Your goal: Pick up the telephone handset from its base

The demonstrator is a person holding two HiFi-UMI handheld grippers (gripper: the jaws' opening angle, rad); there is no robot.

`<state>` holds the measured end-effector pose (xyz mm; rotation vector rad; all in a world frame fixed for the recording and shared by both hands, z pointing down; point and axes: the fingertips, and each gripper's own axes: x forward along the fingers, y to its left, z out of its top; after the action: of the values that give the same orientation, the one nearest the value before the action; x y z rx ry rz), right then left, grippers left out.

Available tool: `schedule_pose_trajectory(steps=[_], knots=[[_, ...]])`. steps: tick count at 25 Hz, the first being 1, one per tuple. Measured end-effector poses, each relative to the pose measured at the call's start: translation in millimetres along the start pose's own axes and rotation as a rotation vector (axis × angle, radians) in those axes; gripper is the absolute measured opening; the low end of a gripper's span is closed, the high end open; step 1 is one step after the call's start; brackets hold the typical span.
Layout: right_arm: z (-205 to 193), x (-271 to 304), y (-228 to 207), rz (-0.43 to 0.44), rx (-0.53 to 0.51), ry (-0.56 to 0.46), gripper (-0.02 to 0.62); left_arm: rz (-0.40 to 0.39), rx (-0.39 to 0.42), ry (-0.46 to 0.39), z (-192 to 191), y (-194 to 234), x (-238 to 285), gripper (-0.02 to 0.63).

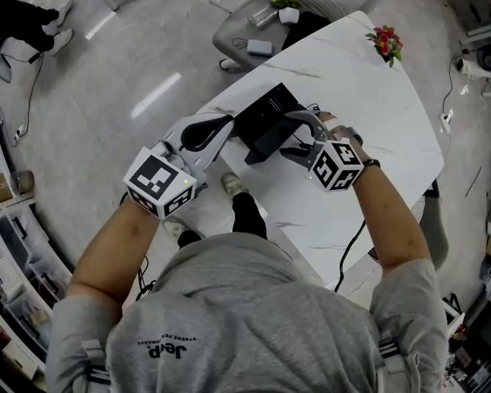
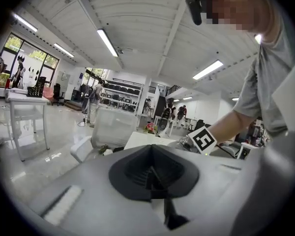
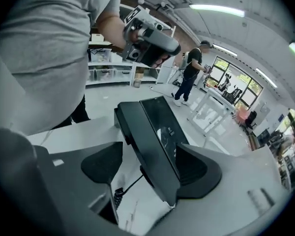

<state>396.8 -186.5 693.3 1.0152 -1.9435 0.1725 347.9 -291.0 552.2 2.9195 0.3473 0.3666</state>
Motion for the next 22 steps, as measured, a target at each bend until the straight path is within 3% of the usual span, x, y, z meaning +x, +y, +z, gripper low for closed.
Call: schedule_pose_trajectory(steps=[7,10,15,18,22], knots=[[-9.4,24.3,1.7,0.003,-0.19,0.061,0.31,0.011,-0.013,0.011,-13.0,2.3,2.5,0.051],[-9.9,24.1,-5.8,-0.015,-0.259,0.086,0.207,0.023,-0.023,0.011,-16.6,5.8,-1.0,0.051],[-10.1,9.2,-1.4,0.052,-0.313,0.118,0.091,0.041,-0.039,0.013,-18.7,7.9,-13.0,0.051],[-5.0,-3.1,-3.9,0.05,-0.262,0.111,0.077,0.057,-0.041,-0.004,-12.5,10.5,-25.5,0.051],[22.9,-31.5,-21.5,-0.04,-0.038,0.001,0.077,0.084,-0.048,-0.026,-1.2,13.3,-53.1,0.051]])
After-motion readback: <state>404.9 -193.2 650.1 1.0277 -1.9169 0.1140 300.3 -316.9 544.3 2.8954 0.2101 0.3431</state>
